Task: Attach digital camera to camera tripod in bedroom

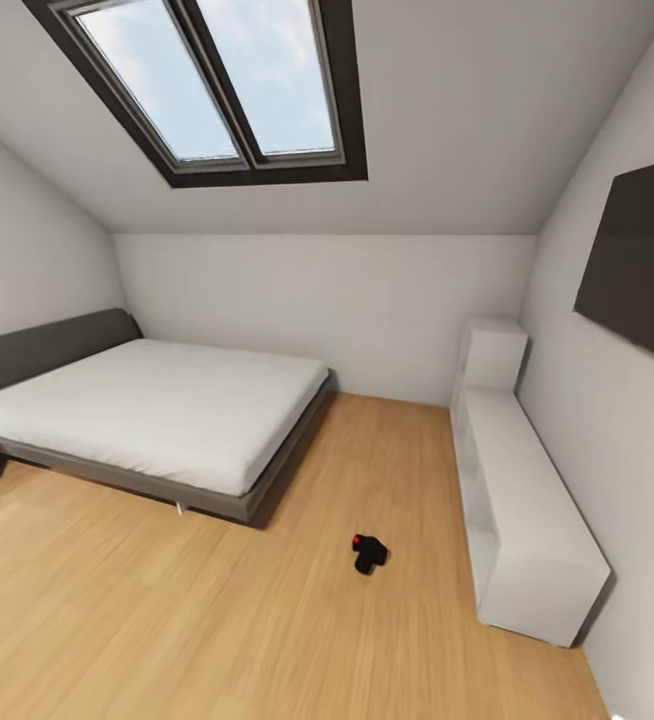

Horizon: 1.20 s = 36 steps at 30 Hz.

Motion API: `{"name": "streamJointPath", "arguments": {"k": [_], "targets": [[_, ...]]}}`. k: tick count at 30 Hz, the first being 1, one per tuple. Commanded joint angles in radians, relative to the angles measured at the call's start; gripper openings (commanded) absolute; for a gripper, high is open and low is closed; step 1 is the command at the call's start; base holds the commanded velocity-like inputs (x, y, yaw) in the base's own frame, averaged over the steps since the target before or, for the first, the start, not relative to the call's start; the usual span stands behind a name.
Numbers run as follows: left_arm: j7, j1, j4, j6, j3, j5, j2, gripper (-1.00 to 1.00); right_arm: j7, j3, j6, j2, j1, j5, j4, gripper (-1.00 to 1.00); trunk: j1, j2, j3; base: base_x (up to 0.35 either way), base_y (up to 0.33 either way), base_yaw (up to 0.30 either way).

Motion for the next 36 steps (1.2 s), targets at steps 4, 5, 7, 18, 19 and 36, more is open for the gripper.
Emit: {"name": "streamJointPath", "arguments": {"k": [4, 5, 7, 18, 19, 36], "targets": [[0.0, 0.0, -0.002, 0.0, -0.001, 0.005, 0.0, 1.0, -0.001, 0.001, -0.001, 0.0, 0.0, 0.004, 0.0, 1.0, 0.001, 0.0, -0.001, 0.314, -0.098, 0.0], [0.0, 0.0, -0.001, 0.0, -0.001, 0.005, 0.0, 1.0, -0.001, 0.001, -0.001, 0.0, 0.0, 0.004, 0.0, 1.0, 0.001, 0.0, -0.001, 0.314, -0.099, 0.0], [0.0, 0.0, -0.001, 0.0, -0.001, 0.005, 0.0, 1.0, -0.001, 0.001, -0.001, 0.0, 0.0, 0.004, 0.0, 1.0, 0.001, 0.0, -0.001, 0.314, -0.099, 0.0], [0.0, 0.0, -0.003, 0.0, -0.001, 0.007, 0.0, 1.0, -0.001, 0.002, -0.001, 0.0, 0.0, 0.004, 0.0, 1.0, 0.001, 0.0, -0.001, 0.094, -0.03, 0.0], [0.0, 0.0, -0.003, 0.0, -0.001, 0.007, 0.0, 1.0, -0.001, 0.002, -0.001, 0.0, 0.0, 0.004, 0.0, 1.0, 0.001, 0.0, -0.001, 0.011, -0.004, 0.0], [0.0, 0.0, -0.001, 0.0, 0.009, 0.015, 0.001, 1.0, 0.003, 0.004, -0.019, 0.002, 0.0, 0.008, 0.0, 1.0, 0.001, 0.0, -0.001, 0.001, 0.0, 0.029]]}}
